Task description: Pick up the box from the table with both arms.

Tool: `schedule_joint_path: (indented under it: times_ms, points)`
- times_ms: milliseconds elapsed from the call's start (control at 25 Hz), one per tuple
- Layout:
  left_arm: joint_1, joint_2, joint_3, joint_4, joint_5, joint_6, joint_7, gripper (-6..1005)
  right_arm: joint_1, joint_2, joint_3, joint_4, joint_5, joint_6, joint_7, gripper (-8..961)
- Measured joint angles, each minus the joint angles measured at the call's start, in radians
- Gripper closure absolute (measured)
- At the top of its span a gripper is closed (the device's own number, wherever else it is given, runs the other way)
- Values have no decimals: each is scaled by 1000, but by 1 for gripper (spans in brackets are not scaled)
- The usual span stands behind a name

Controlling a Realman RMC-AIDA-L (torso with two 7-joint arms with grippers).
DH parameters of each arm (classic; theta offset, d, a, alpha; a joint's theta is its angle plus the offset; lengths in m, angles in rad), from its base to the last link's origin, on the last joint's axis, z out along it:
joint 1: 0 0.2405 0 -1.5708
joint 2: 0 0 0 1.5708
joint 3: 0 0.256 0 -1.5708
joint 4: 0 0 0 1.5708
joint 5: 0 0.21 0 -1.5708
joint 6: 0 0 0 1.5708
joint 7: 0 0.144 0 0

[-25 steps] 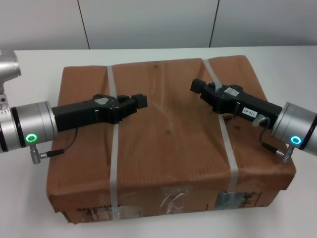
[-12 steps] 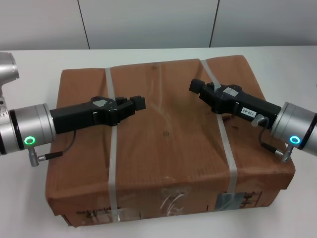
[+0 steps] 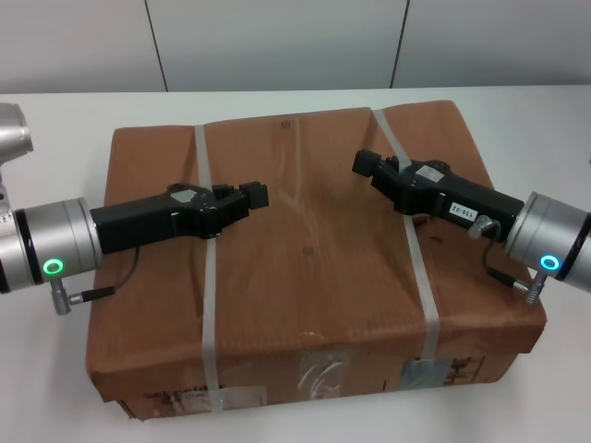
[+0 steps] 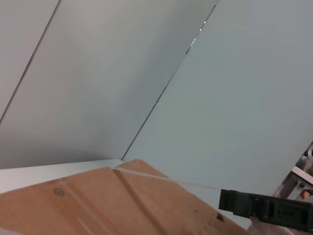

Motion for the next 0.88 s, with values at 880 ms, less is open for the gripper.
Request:
schedule_joint_path:
  times_ms: [880]
  points:
    - [6, 1, 0, 0, -26, 24, 5, 885, -1, 0, -2, -4, 5, 0, 0, 899]
